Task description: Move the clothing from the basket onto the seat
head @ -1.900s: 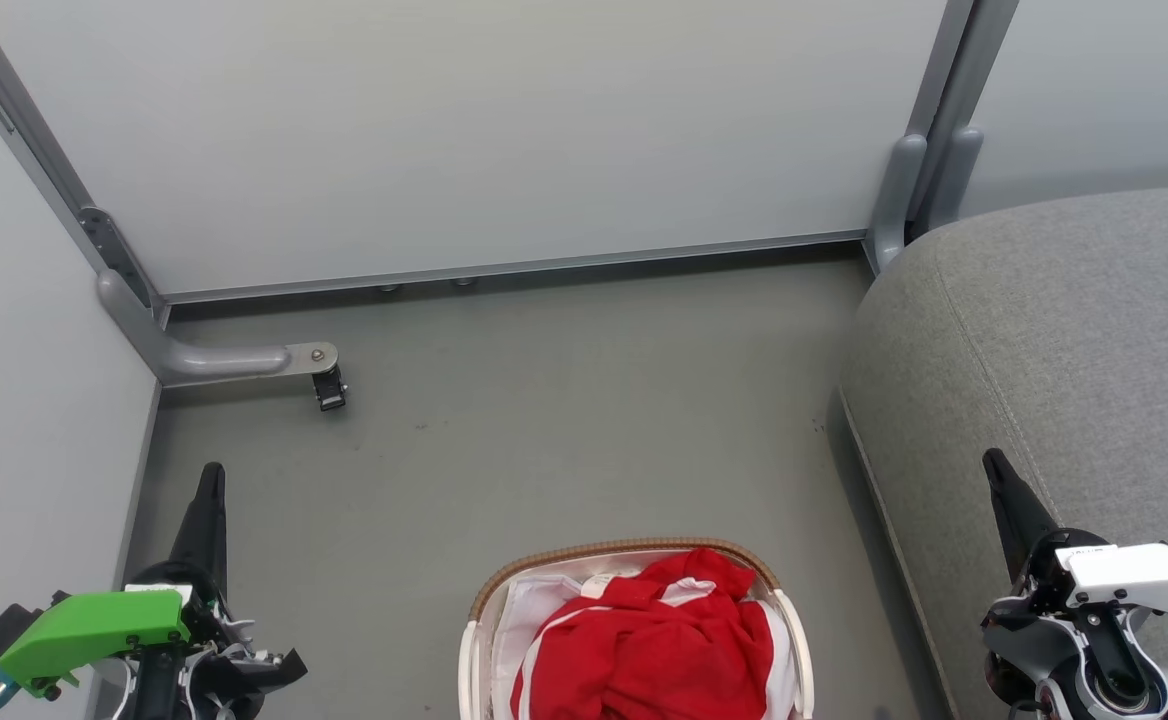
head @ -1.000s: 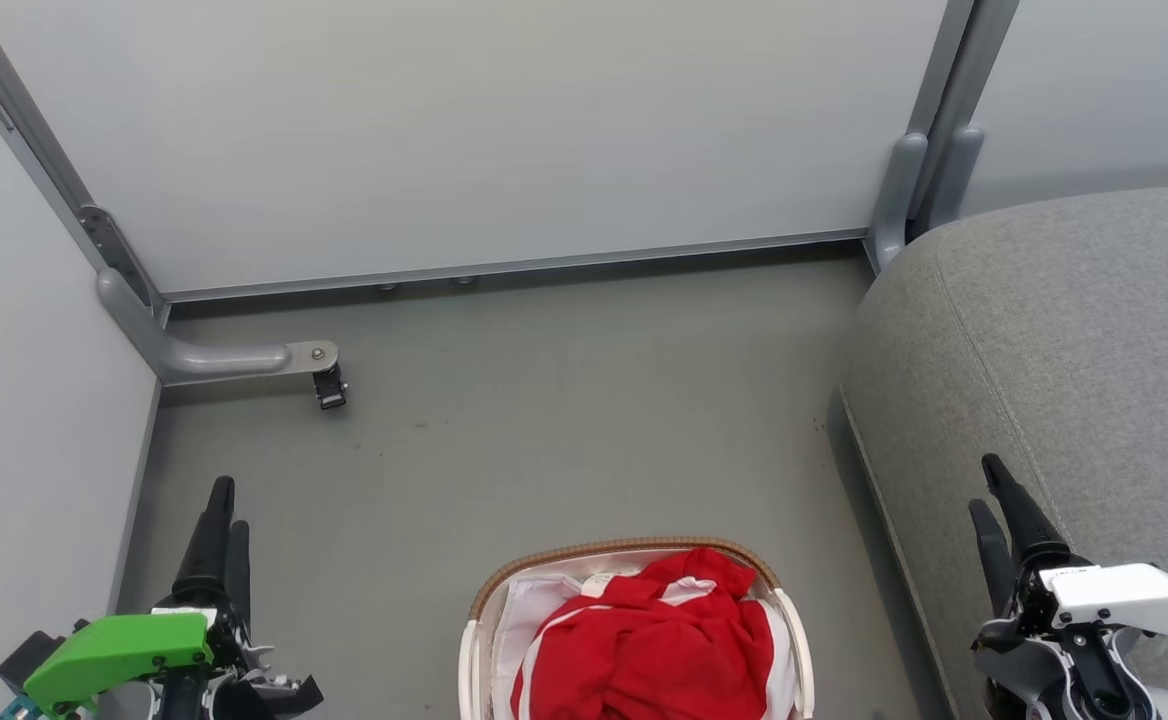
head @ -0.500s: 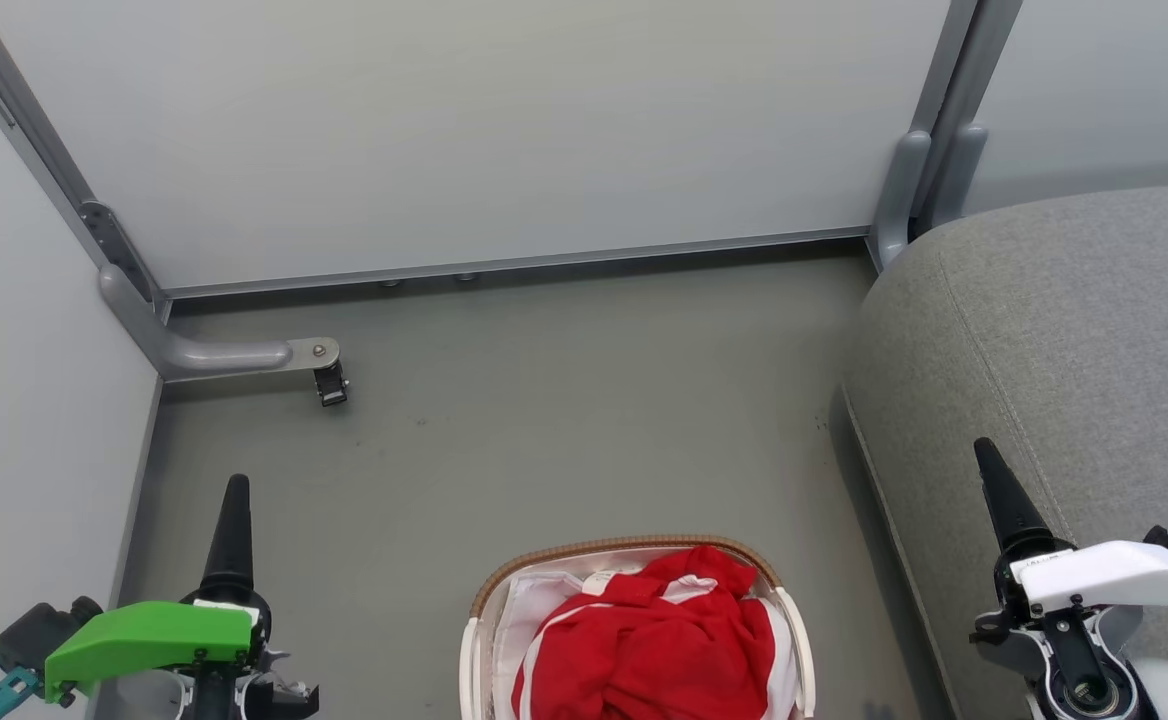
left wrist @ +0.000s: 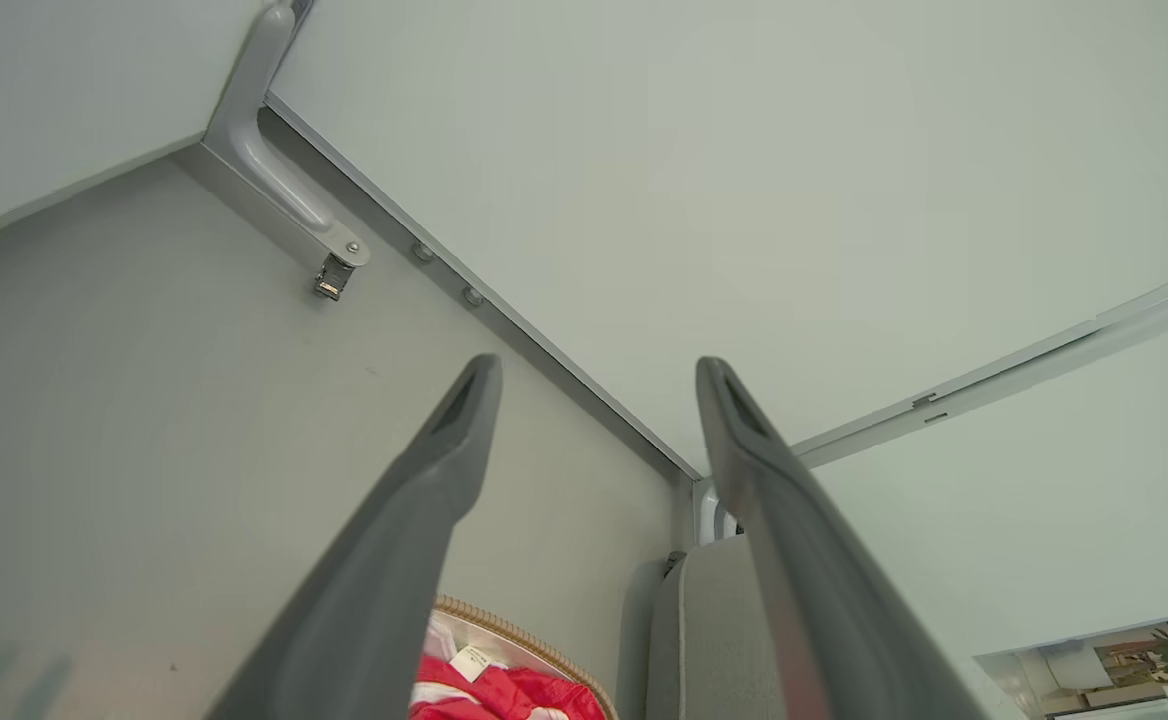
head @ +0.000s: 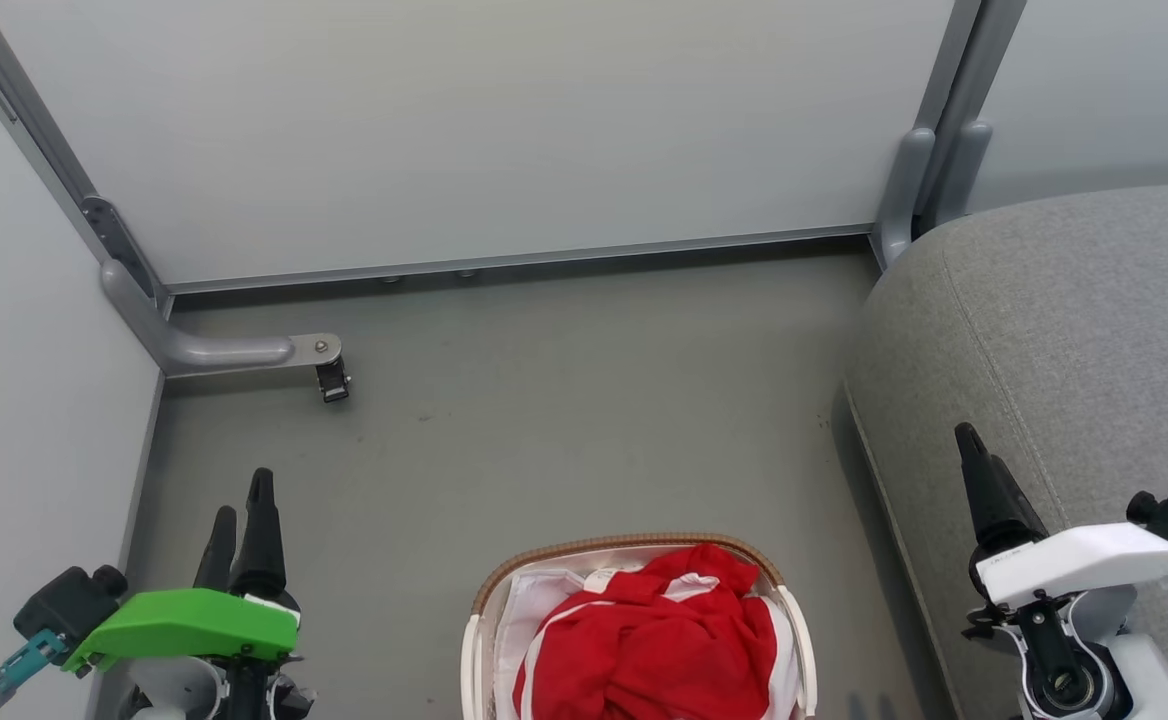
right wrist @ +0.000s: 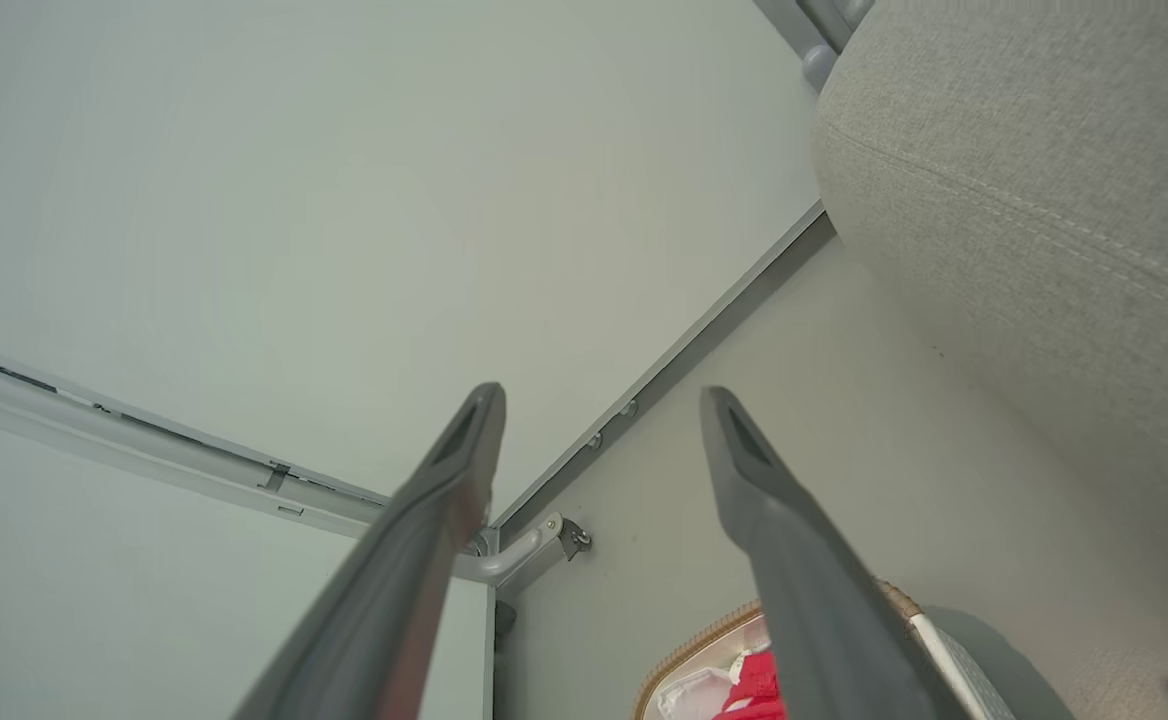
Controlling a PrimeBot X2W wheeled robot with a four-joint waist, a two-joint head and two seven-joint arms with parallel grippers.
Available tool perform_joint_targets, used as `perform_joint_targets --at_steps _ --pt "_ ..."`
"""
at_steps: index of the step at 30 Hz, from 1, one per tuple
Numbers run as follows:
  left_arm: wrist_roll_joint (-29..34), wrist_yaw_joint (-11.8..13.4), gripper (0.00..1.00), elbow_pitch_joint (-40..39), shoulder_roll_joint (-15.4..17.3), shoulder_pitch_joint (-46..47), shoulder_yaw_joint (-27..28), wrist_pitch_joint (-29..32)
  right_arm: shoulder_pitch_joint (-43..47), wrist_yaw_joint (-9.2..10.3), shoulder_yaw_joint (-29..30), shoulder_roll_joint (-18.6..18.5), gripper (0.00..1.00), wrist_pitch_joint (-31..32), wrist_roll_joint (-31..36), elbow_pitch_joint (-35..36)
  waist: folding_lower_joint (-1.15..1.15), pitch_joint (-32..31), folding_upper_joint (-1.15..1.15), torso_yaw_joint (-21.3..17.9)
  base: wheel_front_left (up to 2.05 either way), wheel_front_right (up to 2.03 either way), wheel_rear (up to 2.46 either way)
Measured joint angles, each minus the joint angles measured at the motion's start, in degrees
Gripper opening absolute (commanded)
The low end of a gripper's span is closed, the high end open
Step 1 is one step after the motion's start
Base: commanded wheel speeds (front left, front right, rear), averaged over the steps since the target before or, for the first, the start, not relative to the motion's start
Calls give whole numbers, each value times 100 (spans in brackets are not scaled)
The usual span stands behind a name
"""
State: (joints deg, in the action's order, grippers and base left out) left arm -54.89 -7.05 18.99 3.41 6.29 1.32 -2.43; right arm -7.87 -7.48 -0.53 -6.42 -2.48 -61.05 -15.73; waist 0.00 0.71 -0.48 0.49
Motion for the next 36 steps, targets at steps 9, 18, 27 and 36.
perform_joint_targets --at_steps 9,18,27,36 --pt "882 102 100 110 66 11 -158 -172 -93 0 -124 -54 100 -164 832 -111 0 7 0 14 0 0 0" --pt "1600 211 100 181 112 20 -350 -330 -119 0 -172 -81 100 -328 1557 -205 0 8 0 24 0 0 0" --pt "2183 300 100 263 174 23 -509 -476 -152 0 -252 -115 100 -478 2256 -328 0 27 0 39 0 0 0" --pt "2700 322 100 383 187 23 -597 -622 -154 0 -324 -108 100 -615 2827 -475 0 30 0 54 0 0 0"
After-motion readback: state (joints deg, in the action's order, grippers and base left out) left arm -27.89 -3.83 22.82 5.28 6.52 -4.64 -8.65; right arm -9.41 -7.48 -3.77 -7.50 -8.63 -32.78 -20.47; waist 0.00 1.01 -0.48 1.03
